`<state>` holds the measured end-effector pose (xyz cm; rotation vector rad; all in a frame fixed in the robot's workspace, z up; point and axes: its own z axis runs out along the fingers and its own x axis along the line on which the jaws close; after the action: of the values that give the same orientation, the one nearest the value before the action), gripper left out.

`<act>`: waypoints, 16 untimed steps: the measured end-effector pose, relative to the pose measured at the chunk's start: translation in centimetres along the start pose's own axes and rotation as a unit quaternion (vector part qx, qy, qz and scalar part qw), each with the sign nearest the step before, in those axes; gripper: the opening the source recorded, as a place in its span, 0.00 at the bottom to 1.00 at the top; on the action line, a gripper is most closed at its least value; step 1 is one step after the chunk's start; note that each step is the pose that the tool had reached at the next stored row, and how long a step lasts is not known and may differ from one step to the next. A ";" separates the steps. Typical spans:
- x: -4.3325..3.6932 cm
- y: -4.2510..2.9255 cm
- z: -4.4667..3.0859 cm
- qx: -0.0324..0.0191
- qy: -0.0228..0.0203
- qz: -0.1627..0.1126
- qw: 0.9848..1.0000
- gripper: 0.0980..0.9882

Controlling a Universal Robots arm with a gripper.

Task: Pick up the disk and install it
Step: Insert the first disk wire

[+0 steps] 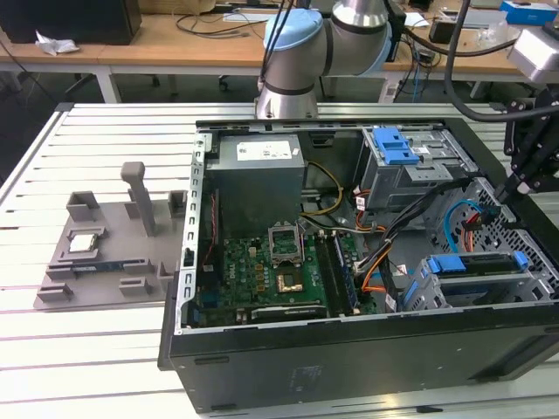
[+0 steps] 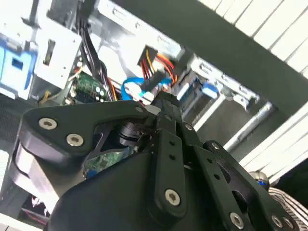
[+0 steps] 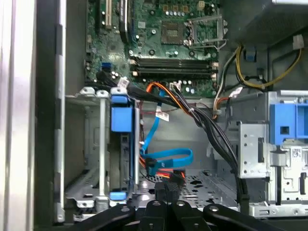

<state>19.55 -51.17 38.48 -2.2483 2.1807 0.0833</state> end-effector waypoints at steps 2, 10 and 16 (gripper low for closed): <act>-0.51 -0.32 0.84 0.000 0.000 0.000 1.000 0.01; -0.62 -0.36 1.63 0.000 0.001 0.000 1.000 0.01; -0.91 -0.38 1.90 0.000 0.003 0.000 1.000 0.23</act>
<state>19.85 -50.17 36.61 -2.2512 2.1834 0.0782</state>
